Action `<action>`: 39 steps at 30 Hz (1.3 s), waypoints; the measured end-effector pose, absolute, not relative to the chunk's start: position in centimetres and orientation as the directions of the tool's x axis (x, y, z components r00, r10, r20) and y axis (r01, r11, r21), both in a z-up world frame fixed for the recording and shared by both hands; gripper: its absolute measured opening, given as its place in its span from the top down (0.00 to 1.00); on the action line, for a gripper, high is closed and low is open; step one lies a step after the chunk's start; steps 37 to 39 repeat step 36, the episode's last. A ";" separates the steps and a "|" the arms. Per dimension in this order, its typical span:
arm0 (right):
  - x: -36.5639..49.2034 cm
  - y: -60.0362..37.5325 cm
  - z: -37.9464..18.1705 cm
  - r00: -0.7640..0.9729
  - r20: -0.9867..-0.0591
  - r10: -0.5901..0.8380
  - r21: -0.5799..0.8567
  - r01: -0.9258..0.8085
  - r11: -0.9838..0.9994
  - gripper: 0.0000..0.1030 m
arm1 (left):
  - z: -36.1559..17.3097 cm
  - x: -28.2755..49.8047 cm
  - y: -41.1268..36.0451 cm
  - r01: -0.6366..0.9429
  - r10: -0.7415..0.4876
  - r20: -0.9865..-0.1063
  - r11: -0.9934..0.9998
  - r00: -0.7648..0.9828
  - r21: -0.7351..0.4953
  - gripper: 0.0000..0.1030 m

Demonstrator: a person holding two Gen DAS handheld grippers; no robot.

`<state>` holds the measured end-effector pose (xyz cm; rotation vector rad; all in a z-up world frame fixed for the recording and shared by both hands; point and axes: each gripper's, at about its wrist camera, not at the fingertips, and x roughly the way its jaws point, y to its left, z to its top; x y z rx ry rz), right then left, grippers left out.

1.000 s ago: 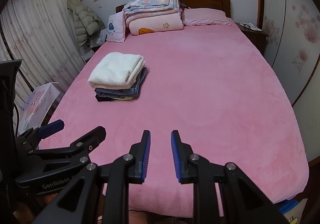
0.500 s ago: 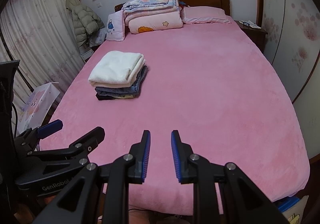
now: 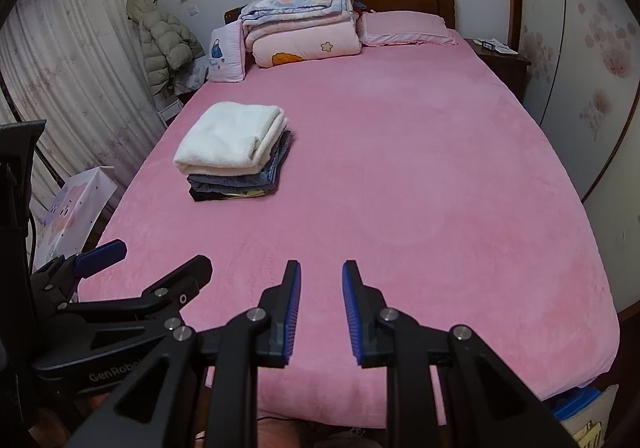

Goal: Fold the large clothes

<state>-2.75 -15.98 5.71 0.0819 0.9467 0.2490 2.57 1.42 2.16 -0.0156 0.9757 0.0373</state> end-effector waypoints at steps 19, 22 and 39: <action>-2.7 -15.9 5.3 0.554 -0.796 0.245 0.181 -0.168 0.969 0.79 | 2.1 2.8 1.5 -0.031 0.013 -0.841 1.000 0.541 -0.005 0.01; -2.7 -15.9 5.2 0.553 -0.796 0.244 0.181 -0.167 0.969 0.79 | 2.0 2.9 1.4 -0.030 0.012 -0.842 1.000 0.539 -0.005 0.01; -2.8 -15.7 4.5 0.550 -0.801 0.238 0.179 -0.159 0.971 0.79 | 1.8 3.0 1.0 -0.030 0.014 -0.844 1.000 0.536 -0.002 0.01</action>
